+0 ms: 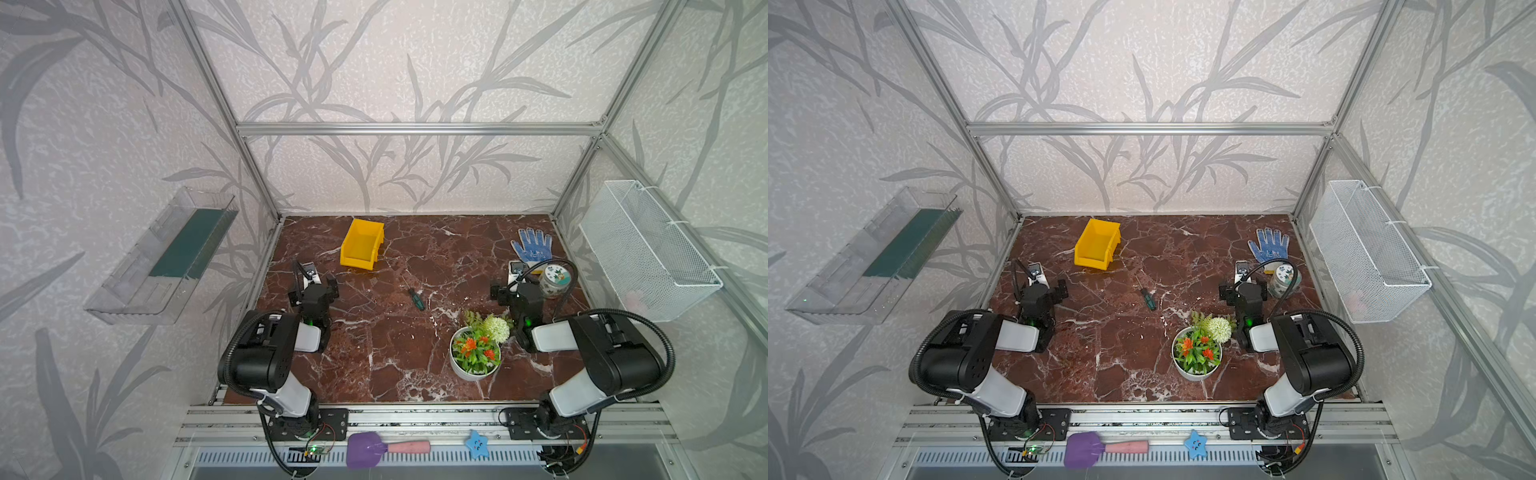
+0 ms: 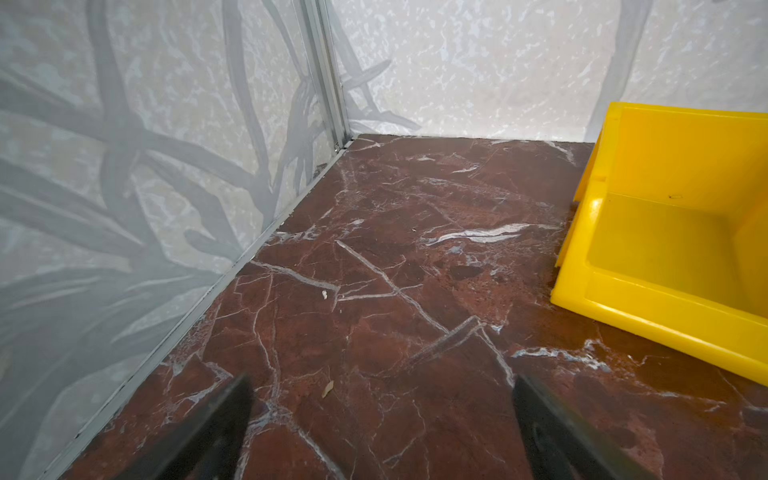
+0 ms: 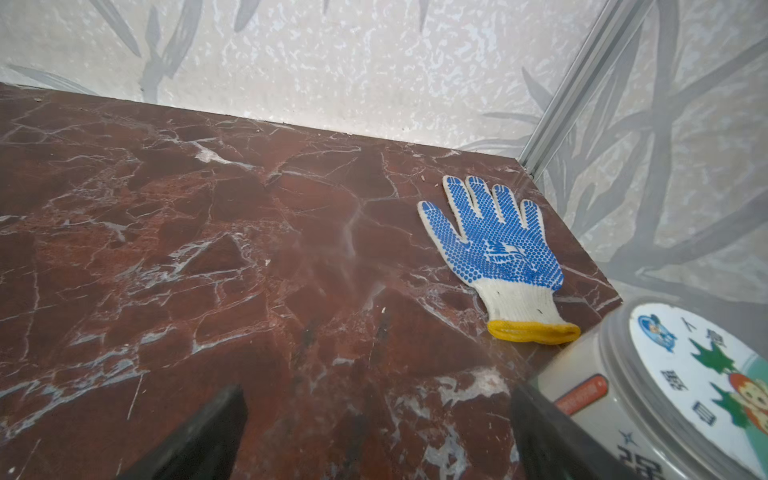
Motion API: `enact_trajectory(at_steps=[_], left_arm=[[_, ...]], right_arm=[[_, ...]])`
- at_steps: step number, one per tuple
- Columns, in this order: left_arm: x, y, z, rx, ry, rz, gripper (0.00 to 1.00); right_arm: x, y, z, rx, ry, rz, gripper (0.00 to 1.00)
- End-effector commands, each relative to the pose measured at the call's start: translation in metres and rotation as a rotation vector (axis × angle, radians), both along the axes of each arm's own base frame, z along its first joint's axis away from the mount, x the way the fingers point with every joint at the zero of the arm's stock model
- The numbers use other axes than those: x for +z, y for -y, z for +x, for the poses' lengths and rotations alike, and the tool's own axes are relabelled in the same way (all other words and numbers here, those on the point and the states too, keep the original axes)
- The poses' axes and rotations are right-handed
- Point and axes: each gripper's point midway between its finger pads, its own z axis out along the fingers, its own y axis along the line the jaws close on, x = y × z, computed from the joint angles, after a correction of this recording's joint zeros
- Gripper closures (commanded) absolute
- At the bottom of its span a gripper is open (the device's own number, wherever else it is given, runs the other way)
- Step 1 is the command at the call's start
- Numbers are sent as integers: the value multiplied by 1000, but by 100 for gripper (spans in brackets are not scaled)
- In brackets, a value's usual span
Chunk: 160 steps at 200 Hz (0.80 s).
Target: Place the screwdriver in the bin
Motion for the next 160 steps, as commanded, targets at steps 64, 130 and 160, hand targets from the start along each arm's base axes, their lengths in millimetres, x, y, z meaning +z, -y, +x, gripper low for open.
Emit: enact_trajectory(at_steps=[64,130,160], left_arm=[[7,0,3,-2,21,-12,1],[7,-1,4,-3,17,-16,1],[6,-2,5,-6,13,-26,1]], right_arm=[[3,2,3,-5,17,4,1],[3,1,3,-2,17,5,1],[2,1,4,11,5,20,1]])
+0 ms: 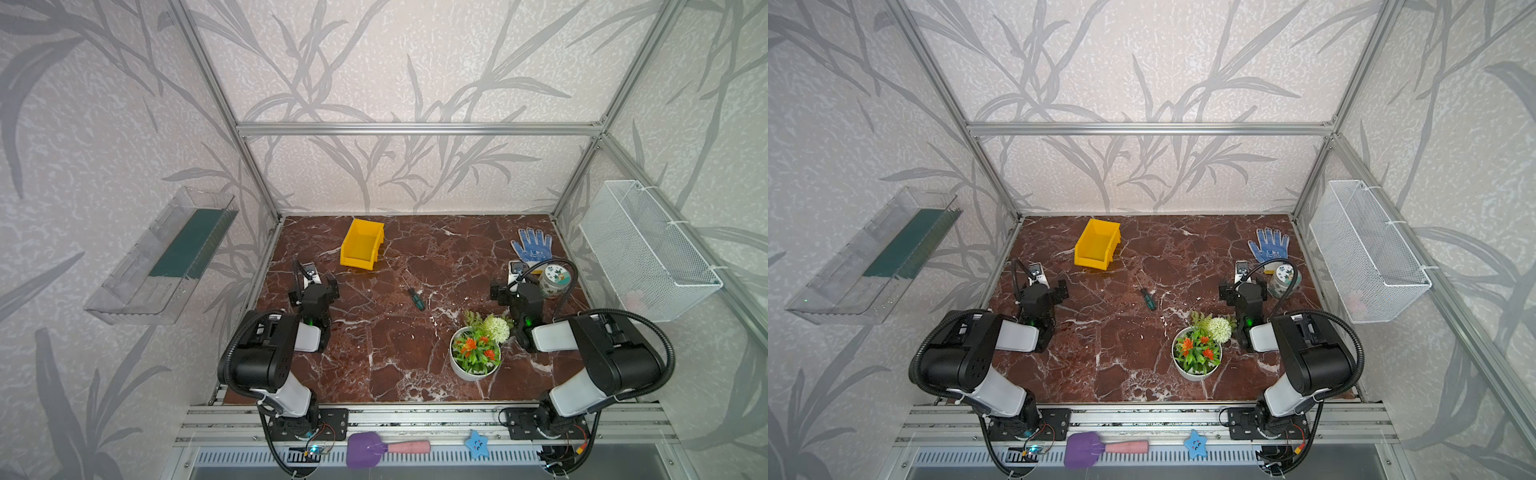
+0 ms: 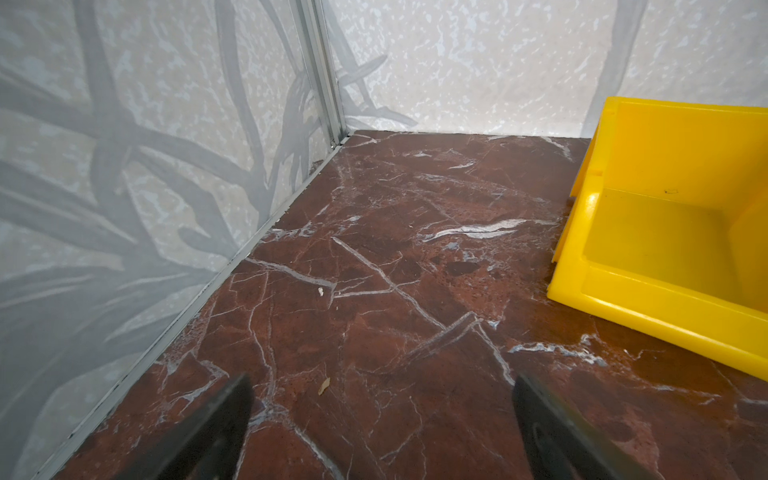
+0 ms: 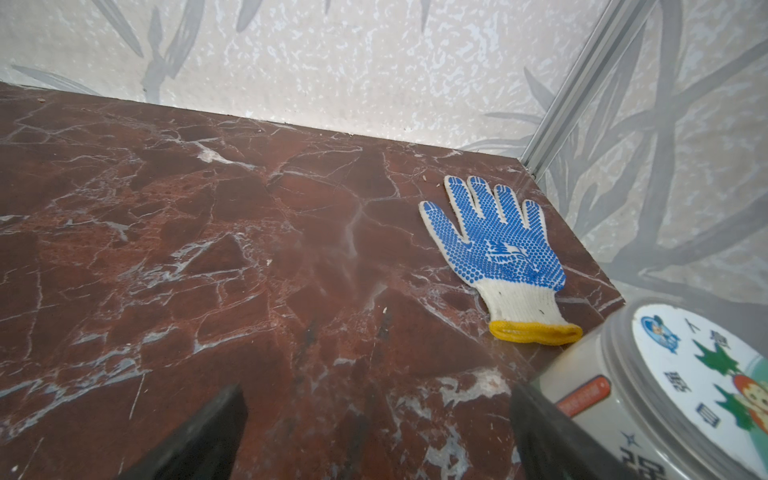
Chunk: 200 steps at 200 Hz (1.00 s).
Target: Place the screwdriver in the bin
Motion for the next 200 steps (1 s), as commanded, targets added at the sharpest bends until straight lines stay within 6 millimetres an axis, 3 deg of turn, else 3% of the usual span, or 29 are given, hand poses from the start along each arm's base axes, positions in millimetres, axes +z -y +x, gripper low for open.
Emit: enact_trajectory(at_steps=[1,50,83,105,119,133,156,177,188,200], left_arm=[[9,-1,5,1,26,-16,1],[16,-9,-2,59,58,-1,1],[24,6,-10,-44,117,7,3],[28,10,-16,-54,147,30,5],[52,6,-27,68,169,110,1],[71,18,-26,8,125,118,1],[102,19,-31,59,164,-80,1],[111,43,-25,-19,248,-292,1],[111,68,-13,-100,194,-391,1],[116,100,-3,-171,92,-376,1]], right_arm=[[2,1,4,5,7,15,1],[3,1,4,5,8,16,1],[3,1,3,4,12,15,1],[19,5,-1,-33,22,-7,1],[29,10,-7,-62,2,0,1],[36,12,-14,-73,-14,7,1],[69,15,-23,-99,71,36,1],[106,17,-32,-126,184,191,1],[121,13,-37,-114,213,299,1],[135,-2,-39,-23,210,375,1]])
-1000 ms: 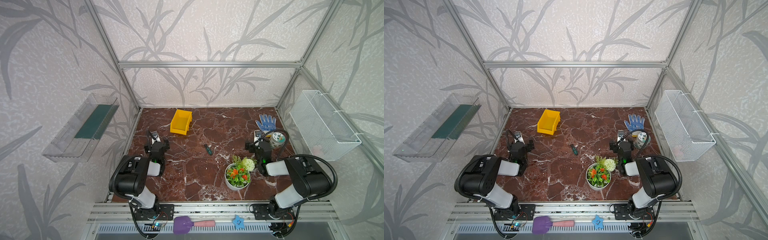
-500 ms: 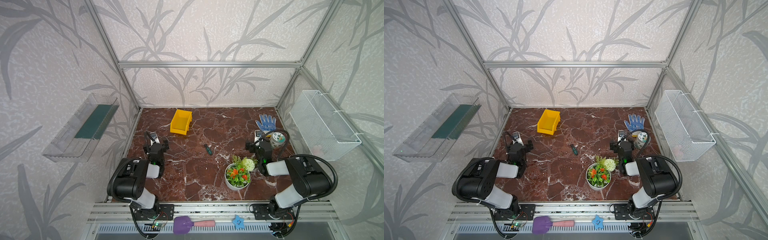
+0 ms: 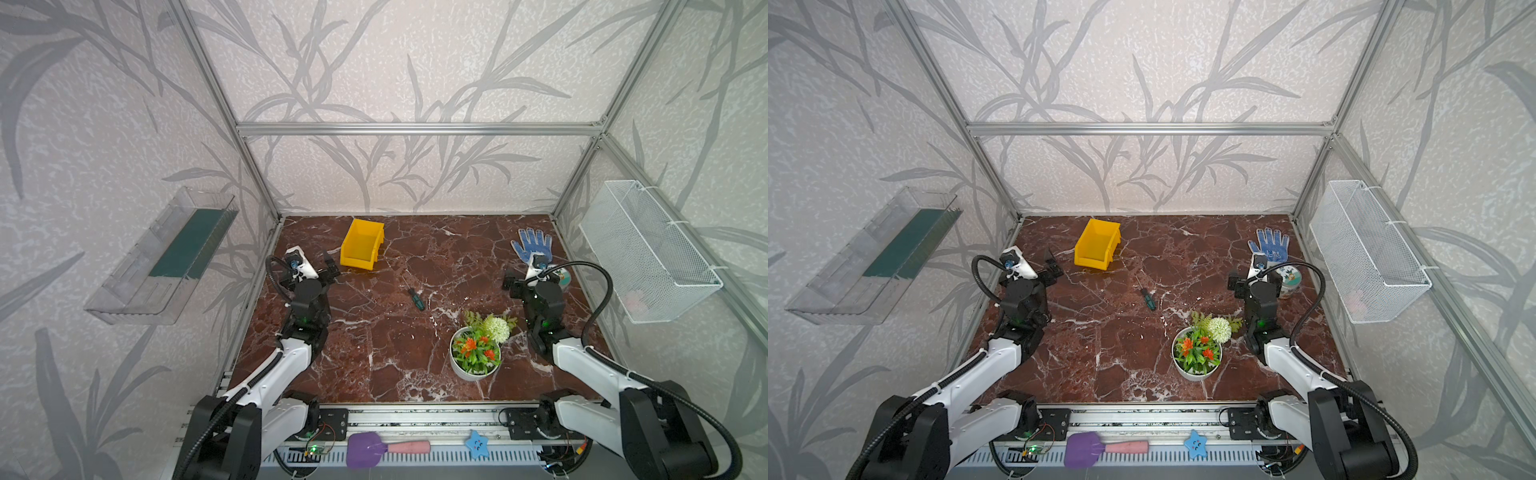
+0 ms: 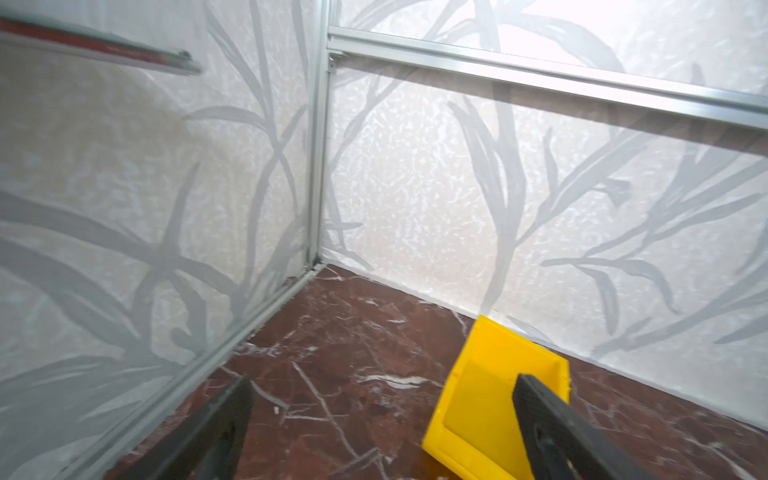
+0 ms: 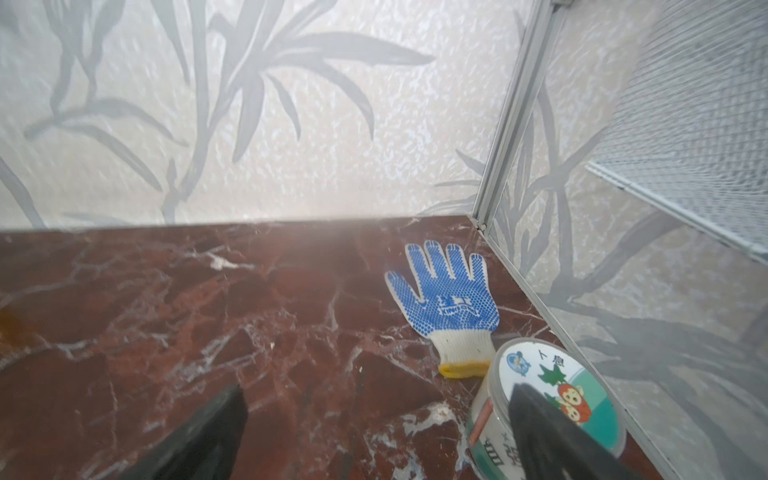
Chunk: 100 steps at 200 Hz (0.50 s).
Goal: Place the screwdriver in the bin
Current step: 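Move the left gripper toward the green-handled screwdriver while the right arm reaches forward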
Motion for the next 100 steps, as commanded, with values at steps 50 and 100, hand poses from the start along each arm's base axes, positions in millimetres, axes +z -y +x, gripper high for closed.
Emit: enact_trajectory(at_steps=[50,100], left_arm=[[-21,163,17,-378,-400,146,1],[-55,196,1,-433,-563,272,1]], right_arm=[[49,-76,14,291,-154,232,1],[50,-141,9,488,-222,161,1]])
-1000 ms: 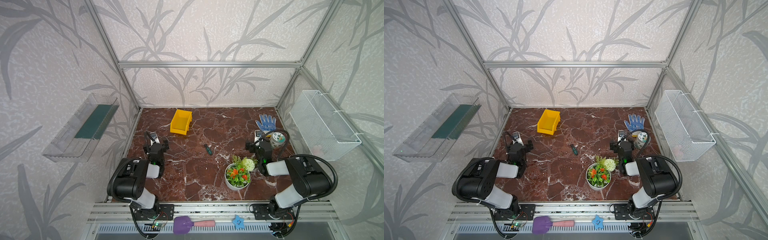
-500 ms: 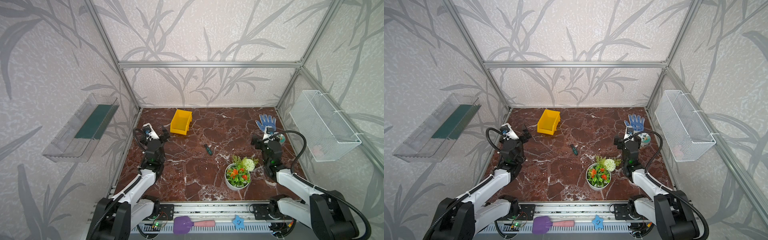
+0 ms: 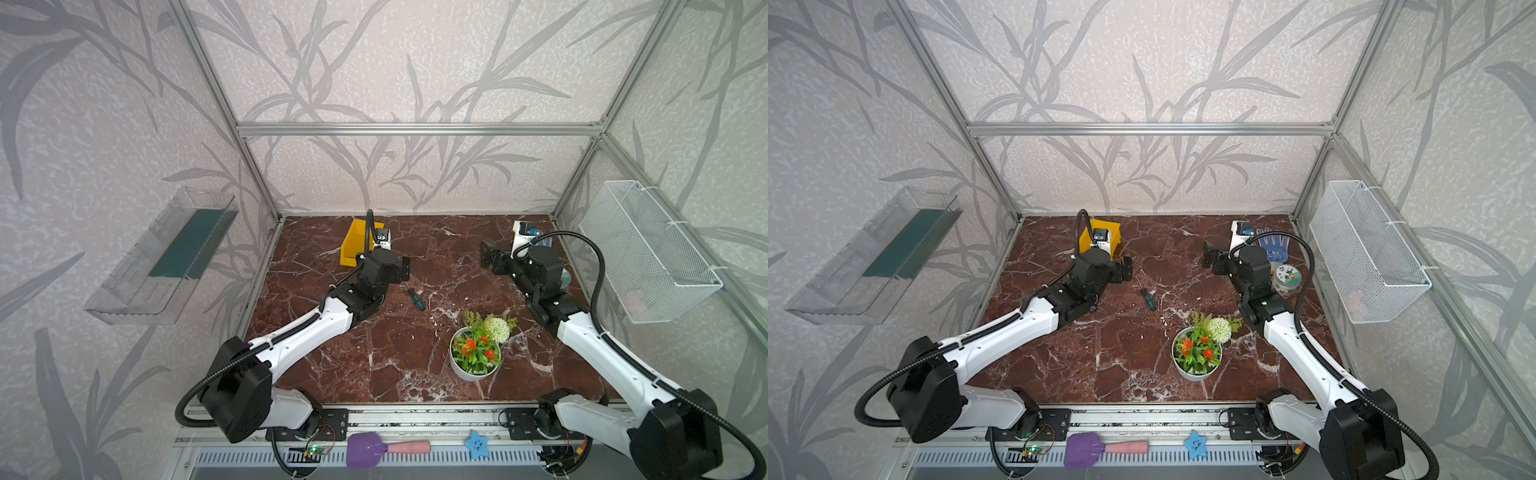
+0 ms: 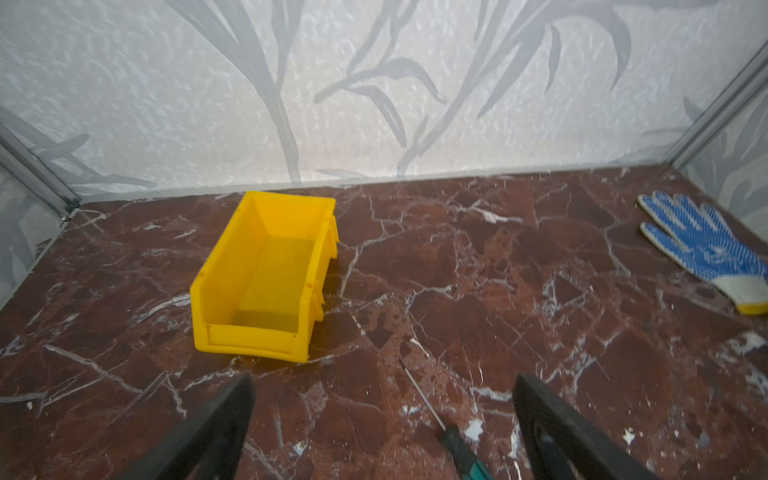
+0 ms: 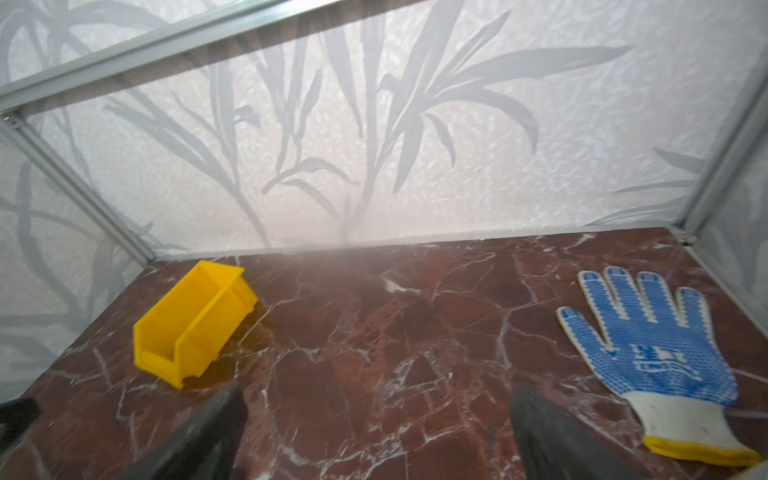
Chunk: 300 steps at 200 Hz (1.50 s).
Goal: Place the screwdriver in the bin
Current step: 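Move the left gripper toward the green-handled screwdriver while the right arm reaches forward, then lower the left gripper and close it on the screwdriver handle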
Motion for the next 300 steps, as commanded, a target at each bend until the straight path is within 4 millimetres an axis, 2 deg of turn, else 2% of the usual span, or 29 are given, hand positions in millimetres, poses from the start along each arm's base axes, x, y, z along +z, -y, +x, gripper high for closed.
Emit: enact_trajectory(at_steps=[1,22,39,55,69,84,104,126,136,148,181,238,254,285,300], left_arm=[[-29,-9,-15,26,-112,138,1],[-46,-9,-21,54,-154,105,1],[-68,-28,-30,212,-251,-16,1],[-82,-19,-34,142,-269,-29,1],[-89,-19,-38,166,-302,-67,1],[-95,3,-40,90,-361,-121,1],[-107,22,-44,122,-471,-244,1],[-113,58,-42,93,-530,-391,8],[-120,69,-42,112,-551,-441,11],[-129,80,-40,127,-589,-475,19],[-149,99,-42,167,-650,-438,19],[-173,85,-42,249,-669,-266,23],[-177,83,-38,258,-667,-232,32],[-178,82,-32,254,-650,-174,36],[-178,81,-28,253,-643,-136,46]], right_arm=[[-18,-28,-14,109,-78,-40,1],[-26,-44,-24,155,-95,-106,1],[-36,-53,-29,198,-99,-105,1],[-41,-60,-33,232,-91,-73,1],[-45,-61,-36,229,-93,-72,1],[-48,-59,-37,220,-90,-82,1],[-47,-56,-39,215,-81,-97,1],[-45,-49,-41,190,-77,-107,1],[-43,-47,-42,180,-64,-111,1],[-40,-42,-42,157,-38,-109,1],[-36,-38,-44,142,-26,-117,1],[-30,-31,-46,114,-3,-106,1],[-28,-31,-47,112,0,-104,1],[-27,-30,-48,111,2,-102,1],[-26,-27,-48,98,10,-103,1]])
